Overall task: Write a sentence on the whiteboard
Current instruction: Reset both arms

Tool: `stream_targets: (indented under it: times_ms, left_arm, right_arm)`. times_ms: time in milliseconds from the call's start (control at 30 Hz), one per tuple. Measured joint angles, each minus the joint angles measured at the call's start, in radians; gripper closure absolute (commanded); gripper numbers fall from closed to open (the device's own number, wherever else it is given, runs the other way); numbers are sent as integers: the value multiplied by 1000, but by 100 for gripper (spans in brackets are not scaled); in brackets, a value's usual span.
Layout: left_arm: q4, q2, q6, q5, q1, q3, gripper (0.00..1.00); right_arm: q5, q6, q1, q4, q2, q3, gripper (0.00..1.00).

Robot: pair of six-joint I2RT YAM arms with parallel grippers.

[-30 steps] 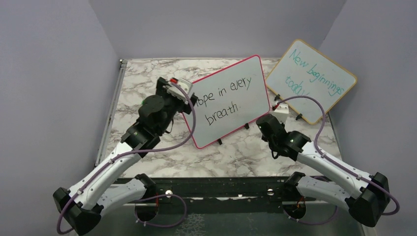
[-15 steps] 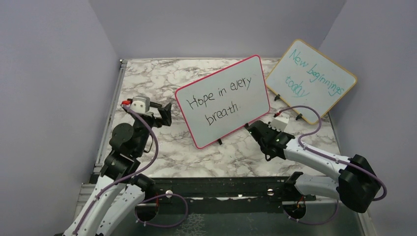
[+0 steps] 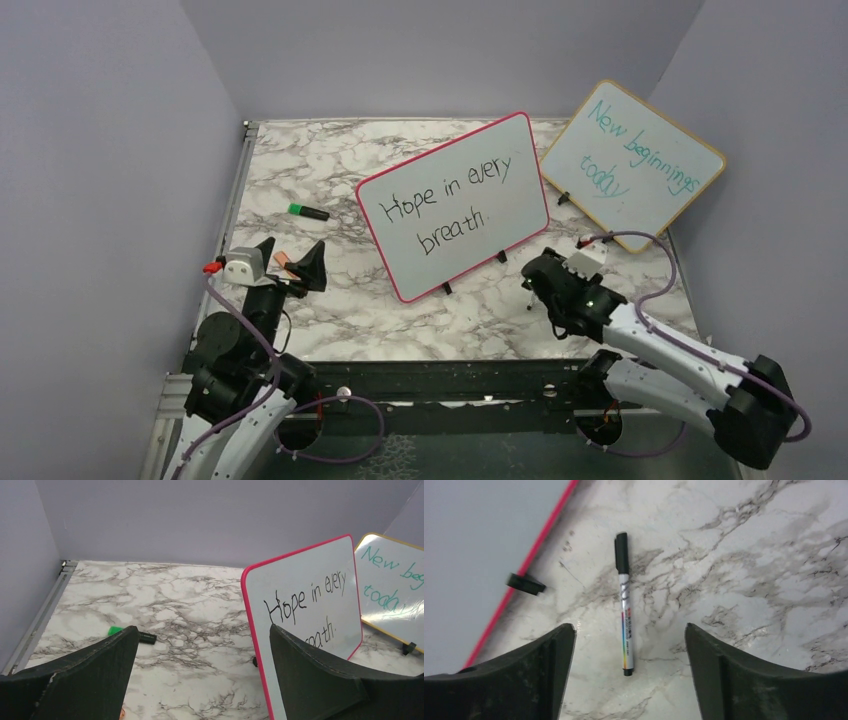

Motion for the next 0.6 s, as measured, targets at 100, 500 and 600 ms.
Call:
stream_targets:
  times_ms: [100, 500, 600]
  left_arm:
    - [-16, -43, -11, 1, 0, -2, 1]
    - [-52, -96, -73, -13, 0, -5, 1]
    - [-53, -100, -92, -30, 0, -5, 1]
  right_arm:
    - [5, -43, 0, -57, -140, 36, 0]
    - [66, -413, 0, -146, -538, 369, 0]
    - [76, -497, 0, -146, -565, 392, 0]
